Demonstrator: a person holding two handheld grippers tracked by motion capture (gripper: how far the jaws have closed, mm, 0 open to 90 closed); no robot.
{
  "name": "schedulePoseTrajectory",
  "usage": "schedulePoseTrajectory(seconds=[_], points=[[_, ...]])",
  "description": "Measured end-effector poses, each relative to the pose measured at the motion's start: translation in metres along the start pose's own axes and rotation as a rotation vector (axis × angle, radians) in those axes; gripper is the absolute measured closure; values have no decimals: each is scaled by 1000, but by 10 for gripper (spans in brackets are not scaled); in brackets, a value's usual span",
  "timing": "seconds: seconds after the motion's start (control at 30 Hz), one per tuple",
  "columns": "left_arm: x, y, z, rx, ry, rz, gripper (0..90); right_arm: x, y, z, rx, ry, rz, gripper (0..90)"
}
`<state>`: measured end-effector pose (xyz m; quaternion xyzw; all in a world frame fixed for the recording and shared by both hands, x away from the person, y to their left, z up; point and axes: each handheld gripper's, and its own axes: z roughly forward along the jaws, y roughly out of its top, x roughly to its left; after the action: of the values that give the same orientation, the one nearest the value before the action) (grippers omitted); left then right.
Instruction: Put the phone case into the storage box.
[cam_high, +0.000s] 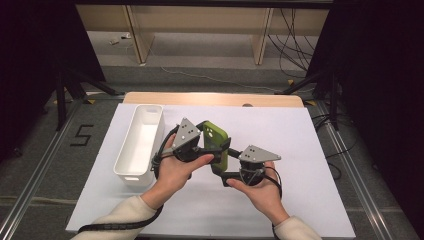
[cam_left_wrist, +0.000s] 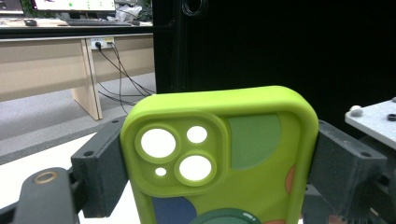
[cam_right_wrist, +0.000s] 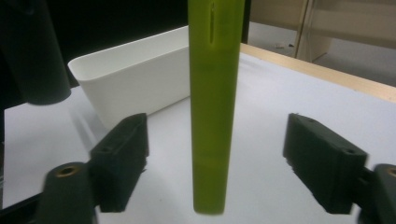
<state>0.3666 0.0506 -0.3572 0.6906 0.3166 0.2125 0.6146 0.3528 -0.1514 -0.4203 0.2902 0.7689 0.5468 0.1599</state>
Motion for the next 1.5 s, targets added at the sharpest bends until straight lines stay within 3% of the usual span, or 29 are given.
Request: schedulePoseTrajectory(seconds=[0.3, 1.5], points=[[13, 2, -10, -2, 40, 0, 154, -3, -2, -8, -11, 32, -40, 113], [53, 8, -48, -2, 135, 0, 156, -13, -12, -37, -30, 19, -37, 113]])
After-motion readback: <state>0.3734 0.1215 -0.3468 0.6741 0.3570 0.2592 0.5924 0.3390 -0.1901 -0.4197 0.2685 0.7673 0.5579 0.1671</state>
